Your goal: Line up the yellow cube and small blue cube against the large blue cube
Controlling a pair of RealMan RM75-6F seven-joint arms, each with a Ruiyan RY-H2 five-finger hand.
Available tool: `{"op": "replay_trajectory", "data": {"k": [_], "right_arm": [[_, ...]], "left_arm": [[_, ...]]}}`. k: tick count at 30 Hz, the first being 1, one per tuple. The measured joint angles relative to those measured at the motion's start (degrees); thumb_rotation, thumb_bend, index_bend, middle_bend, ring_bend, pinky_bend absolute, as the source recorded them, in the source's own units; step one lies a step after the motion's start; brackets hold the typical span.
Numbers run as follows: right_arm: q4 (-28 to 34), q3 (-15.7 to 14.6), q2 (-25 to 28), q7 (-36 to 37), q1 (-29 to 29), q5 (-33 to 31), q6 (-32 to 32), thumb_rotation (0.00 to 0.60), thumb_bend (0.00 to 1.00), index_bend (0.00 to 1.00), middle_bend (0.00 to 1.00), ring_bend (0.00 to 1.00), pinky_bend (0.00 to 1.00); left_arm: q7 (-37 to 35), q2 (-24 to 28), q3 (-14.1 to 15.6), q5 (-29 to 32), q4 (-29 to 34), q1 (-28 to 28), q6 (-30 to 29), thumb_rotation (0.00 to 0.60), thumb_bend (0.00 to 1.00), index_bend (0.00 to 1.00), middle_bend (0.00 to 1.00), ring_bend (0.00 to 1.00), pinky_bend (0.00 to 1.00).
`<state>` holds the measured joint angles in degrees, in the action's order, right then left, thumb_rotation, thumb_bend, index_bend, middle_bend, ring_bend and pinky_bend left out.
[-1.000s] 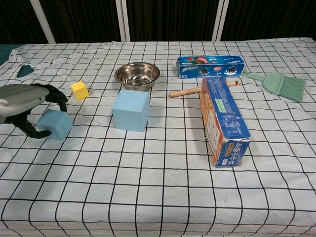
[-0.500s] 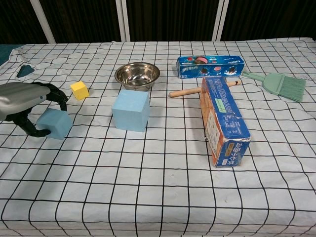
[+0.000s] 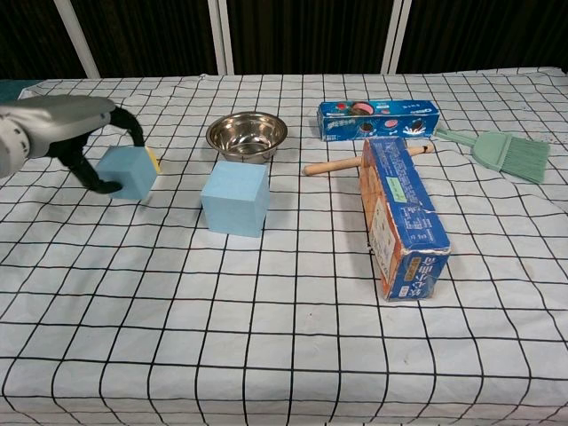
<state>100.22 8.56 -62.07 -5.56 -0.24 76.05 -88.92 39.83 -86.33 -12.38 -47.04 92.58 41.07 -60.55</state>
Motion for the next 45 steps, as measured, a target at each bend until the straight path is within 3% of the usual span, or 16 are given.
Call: {"op": "replay_trajectory", "data": {"k": [7, 22, 37, 45], "right_arm": [[0.1, 0.0, 0.2, 0.4, -0.2, 0.2, -0.4, 0.6, 0.18, 0.1, 0.05, 0.2, 0.12], [0.3, 0.0, 0.5, 0.9, -0.4, 0.3, -0.5, 0.6, 0.18, 0.1, 0.05, 0.2, 0.12], [0.4, 0.0, 0.6, 1.1, -0.5, 0.5, -0.8, 0.6, 0.18, 0.1, 0.05, 0.2, 0.12], [0.4, 0.0, 0.6, 1.2, -0.6, 0.7, -0.9, 0.6, 0.18, 0.1, 0.05, 0.2, 0.12]], "left_arm": [[1.8, -4.6, -2.5, 5.1, -4.6, 5.7, 3.2, 0.6, 0.34, 0.42, 0.14, 0.0, 0.0], [3.3, -9.5, 0.0, 8.9, -10.4, 9.9, 4.9, 0.6, 0.34, 0.42, 0.14, 0.0, 0.0], [5.8, -11.2, 1.4, 10.0, -9.5, 11.6, 2.5, 0.6, 0.34, 0.4, 0.14, 0.0, 0.0], [7.8, -12.0, 1.7, 12.3, -9.2, 12.2, 0.7, 0.6, 0.24, 0.34, 0.13, 0.0, 0.0]]}}
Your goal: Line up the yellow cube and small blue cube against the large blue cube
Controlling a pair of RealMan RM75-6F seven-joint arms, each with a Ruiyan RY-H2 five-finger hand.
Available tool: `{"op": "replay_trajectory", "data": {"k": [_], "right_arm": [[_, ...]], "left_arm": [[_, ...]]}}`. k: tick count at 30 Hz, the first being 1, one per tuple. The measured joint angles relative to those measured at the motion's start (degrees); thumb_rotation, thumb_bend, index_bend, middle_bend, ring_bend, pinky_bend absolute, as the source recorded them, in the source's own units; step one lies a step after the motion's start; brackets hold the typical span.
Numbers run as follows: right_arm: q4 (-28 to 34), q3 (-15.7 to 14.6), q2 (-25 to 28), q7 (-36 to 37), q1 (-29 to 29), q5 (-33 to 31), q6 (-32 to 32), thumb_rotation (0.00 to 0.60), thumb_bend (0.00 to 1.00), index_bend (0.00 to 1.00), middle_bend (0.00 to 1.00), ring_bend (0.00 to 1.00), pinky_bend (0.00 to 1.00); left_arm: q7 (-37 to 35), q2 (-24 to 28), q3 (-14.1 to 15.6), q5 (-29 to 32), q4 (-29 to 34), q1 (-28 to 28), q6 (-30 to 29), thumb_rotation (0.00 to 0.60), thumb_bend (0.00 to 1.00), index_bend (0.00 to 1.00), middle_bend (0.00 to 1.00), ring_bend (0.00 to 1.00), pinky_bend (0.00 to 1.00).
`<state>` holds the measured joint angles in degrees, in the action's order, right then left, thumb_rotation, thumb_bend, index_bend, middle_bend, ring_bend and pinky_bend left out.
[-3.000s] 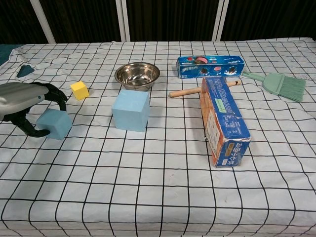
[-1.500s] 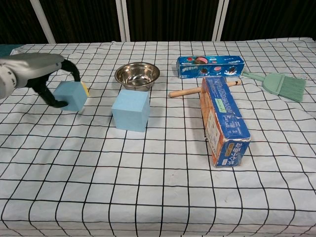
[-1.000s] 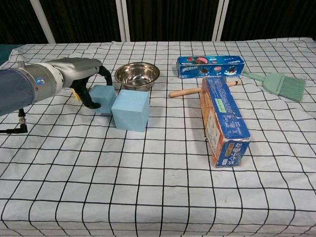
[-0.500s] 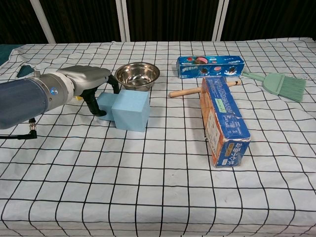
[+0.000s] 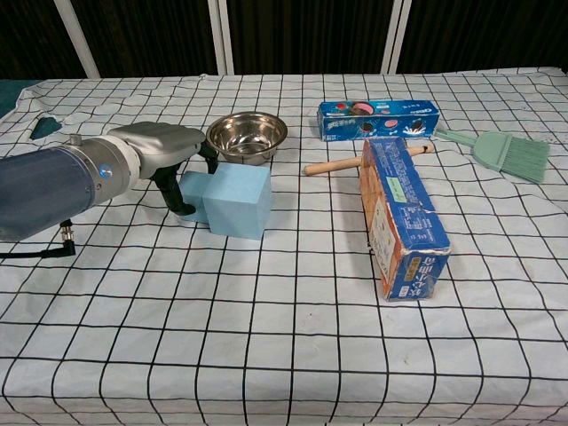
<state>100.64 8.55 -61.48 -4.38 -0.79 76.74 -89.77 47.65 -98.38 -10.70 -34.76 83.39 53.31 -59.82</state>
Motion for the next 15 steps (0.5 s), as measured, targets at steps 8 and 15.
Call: {"op": "replay_trajectory", "data": {"k": [8, 15], "right_arm": [[0.0, 0.0, 0.0, 0.0, 0.0, 0.0, 0.0, 0.6, 0.18, 0.1, 0.05, 0.2, 0.12], [0.1, 0.0, 0.1, 0.2, -0.1, 0.1, -0.2, 0.6, 0.18, 0.1, 0.05, 0.2, 0.12]], "left_arm": [[0.5, -0.5, 0.1, 0.8, 0.0, 0.4, -0.2, 0.6, 0.12, 0.16, 0.11, 0.0, 0.0], [0.5, 0.6, 0.0, 0.7, 1.4, 0.3, -1.3, 0.6, 0.1, 0.11, 0.1, 0.0, 0.0]]}}
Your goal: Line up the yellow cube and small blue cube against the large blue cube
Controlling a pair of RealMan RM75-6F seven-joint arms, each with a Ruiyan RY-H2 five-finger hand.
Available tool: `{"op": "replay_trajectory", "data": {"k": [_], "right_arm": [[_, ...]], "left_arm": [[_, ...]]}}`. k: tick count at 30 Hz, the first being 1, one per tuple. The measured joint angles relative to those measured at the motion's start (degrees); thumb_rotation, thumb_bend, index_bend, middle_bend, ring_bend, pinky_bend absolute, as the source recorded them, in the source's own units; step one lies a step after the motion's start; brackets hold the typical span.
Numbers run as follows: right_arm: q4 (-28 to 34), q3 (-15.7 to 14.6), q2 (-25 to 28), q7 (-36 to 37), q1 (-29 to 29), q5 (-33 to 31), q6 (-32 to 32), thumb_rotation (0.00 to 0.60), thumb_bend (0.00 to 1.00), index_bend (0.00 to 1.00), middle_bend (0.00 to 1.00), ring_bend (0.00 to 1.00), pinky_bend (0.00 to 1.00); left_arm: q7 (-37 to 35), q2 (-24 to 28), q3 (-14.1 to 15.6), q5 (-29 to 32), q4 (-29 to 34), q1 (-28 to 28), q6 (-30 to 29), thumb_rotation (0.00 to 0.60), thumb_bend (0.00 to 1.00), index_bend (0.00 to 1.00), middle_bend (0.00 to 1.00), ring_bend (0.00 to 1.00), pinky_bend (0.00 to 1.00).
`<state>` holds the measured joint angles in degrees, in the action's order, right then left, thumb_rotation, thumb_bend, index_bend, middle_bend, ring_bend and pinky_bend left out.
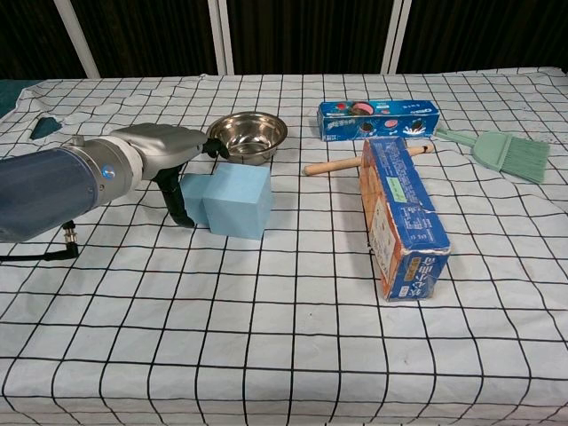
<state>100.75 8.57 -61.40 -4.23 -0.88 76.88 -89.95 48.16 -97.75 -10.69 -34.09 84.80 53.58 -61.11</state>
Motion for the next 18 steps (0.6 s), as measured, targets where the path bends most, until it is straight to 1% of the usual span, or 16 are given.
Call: {"op": "replay_trajectory", "data": {"k": [5, 9, 14, 18], "right_arm": [[0.0, 0.0, 0.0, 0.0, 0.0, -0.1, 0.1, 0.6, 0.18, 0.1, 0.05, 0.2, 0.12], [0.2, -0.1, -0.1, -0.6, 0.1, -0.1, 0.3, 0.6, 0.18, 0.1, 0.05, 0.2, 0.12], [0.4, -0.1, -0.5, -1.7, 0.2, -0.4, 0.3, 0.6, 0.18, 0.1, 0.05, 0.2, 0.12], [0.3, 0.1, -0.6, -2.1, 0.2, -1.1, 0.2, 0.6, 0.18, 0.1, 0.05, 0.2, 0.12]], "left_arm": [[-0.8, 3.3, 0.2, -1.7, 2.5, -1.3, -2.1, 0.6, 0.11, 0.12, 0.09, 0.0, 0.0], [-3.2, 7.4, 0.5, -2.9, 3.9, -3.0, -2.4, 0.6, 0.12, 0.14, 0.09, 0.0, 0.0], [-7.1, 10.6, 0.2, -3.7, 1.9, -3.8, 1.2, 0.6, 0.12, 0.17, 0.09, 0.0, 0.0], [-10.9, 12.2, -0.1, -5.8, -2.2, -3.8, 5.3, 0.6, 0.13, 0.19, 0.09, 0.0, 0.0]]}}
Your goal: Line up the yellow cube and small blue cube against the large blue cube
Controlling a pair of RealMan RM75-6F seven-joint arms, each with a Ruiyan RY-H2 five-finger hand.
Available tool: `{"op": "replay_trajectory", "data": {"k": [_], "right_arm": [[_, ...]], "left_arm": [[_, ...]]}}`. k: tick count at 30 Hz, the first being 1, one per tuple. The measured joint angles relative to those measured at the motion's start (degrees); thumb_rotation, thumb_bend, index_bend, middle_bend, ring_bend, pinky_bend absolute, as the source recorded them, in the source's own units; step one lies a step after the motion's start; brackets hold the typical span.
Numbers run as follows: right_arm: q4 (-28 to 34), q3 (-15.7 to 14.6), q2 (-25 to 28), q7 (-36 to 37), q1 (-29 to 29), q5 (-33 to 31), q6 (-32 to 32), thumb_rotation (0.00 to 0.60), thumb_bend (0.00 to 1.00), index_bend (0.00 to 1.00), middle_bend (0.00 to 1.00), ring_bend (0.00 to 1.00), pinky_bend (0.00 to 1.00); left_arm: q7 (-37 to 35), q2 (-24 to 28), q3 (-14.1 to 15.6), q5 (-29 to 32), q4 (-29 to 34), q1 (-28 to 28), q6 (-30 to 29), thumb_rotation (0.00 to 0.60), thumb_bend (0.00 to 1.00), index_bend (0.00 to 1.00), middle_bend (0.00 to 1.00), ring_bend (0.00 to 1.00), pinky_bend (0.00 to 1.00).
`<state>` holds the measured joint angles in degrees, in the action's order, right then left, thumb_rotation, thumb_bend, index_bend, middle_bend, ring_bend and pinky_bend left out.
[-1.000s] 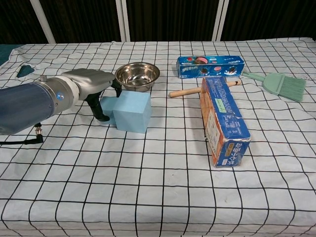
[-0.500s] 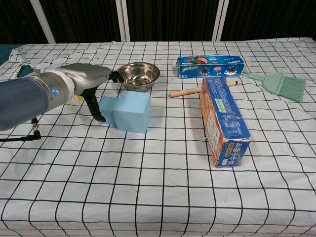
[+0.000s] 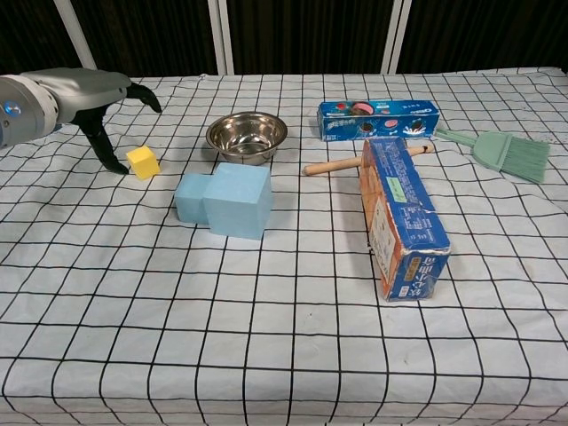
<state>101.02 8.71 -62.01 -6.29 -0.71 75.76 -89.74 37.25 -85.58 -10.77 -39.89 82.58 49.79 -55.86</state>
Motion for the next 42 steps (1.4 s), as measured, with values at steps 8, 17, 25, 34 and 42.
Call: {"op": "replay_trajectory", "data": {"k": [8, 17, 25, 34, 42], "right_arm": [[-0.5, 0.3, -0.5, -1.2, 0.3, -1.3, 0.6, 0.6, 0.18, 0.1, 0.05, 0.2, 0.12], [-0.9, 0.3, -1.1, -2.3, 0.6, -2.0, 1.2, 0.6, 0.18, 0.1, 0.05, 0.2, 0.12], [-1.2, 0.5, -1.3, -2.7, 0.7, -2.8, 1.3, 0.6, 0.18, 0.1, 0.05, 0.2, 0.12], [-1.5, 0.5, -1.7, -3.4, 0.9, -3.2, 1.7, 0.6, 0.18, 0.1, 0.05, 0.2, 0.12], [-1.7, 0.4, -1.7, -3.4, 0.9, -3.3, 1.7, 0.6, 0.18, 0.1, 0.05, 0.2, 0.12]], "left_arm": [[-6.4, 0.5, 0.4, -6.8, -8.7, 0.6, 5.8, 0.6, 0.16, 0.22, 0.09, 0.0, 0.0], [-13.8, -2.1, 1.7, -13.5, -17.6, 0.4, 9.5, 0.6, 0.19, 0.24, 0.09, 0.0, 0.0], [-18.9, -5.8, 2.3, -17.7, -24.9, 0.9, 12.5, 0.6, 0.19, 0.26, 0.09, 0.0, 0.0], [-23.4, -9.7, 2.6, -20.7, -31.4, 1.3, 14.8, 0.6, 0.26, 0.31, 0.09, 0.0, 0.0], [-26.0, -12.1, 2.4, -22.7, -35.9, 1.6, 16.4, 0.6, 0.27, 0.32, 0.09, 0.0, 0.0]]}}
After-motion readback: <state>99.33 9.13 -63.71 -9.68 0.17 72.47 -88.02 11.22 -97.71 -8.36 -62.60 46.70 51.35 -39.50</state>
